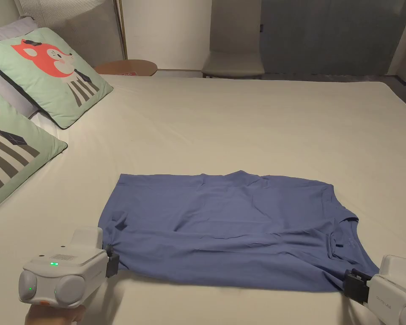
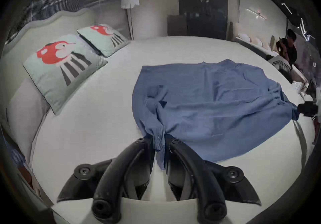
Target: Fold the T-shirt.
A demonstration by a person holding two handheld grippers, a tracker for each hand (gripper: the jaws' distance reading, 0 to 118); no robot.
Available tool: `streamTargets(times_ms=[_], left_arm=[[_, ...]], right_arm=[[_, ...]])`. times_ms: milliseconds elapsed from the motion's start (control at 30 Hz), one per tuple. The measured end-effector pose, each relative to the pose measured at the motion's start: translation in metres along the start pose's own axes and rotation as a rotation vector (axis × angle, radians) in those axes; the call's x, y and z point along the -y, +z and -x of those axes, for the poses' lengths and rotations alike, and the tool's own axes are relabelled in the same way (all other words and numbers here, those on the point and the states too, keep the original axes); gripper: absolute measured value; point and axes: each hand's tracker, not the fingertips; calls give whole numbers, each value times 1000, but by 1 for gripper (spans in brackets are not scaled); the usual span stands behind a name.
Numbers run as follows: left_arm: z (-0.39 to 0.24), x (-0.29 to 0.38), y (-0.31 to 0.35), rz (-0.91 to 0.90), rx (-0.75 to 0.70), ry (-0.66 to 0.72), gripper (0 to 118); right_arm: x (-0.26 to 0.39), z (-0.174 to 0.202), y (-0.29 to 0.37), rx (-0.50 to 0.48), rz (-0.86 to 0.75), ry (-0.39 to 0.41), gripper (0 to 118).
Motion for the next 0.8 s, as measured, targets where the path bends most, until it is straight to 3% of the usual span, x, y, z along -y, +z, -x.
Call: streamTargets(times_ms=[33, 67, 233, 267, 300, 333, 433, 567, 800], left_arm=[[1, -2, 3, -8, 6, 3, 8], [2, -2, 3, -12, 10, 7, 8], [3, -2, 3, -2, 19, 44, 8], [3, 0, 3, 1, 20, 51, 8], [5, 1, 1, 4, 23, 63, 8], [7, 2, 2, 7, 26, 76, 8], [16, 6, 1, 15, 36, 144, 8], [26, 15, 6, 25, 44, 221, 8], [35, 49, 36, 49, 26, 226, 8]], right_arm=[[1, -1, -6, 11, 2, -1, 87], [0, -1, -12, 21, 20, 1, 92], [-1, 7, -24, 15, 63, 4, 87], [-1, 7, -24, 6, 64, 0, 74], [0, 8, -21, -40, 62, -10, 48], [0, 9, -16, -72, 51, -11, 12], [0, 13, 4, -37, 3, 50, 10], [5, 8, 37, -71, -21, 16, 10], [36, 2, 80, -78, -29, 44, 10]])
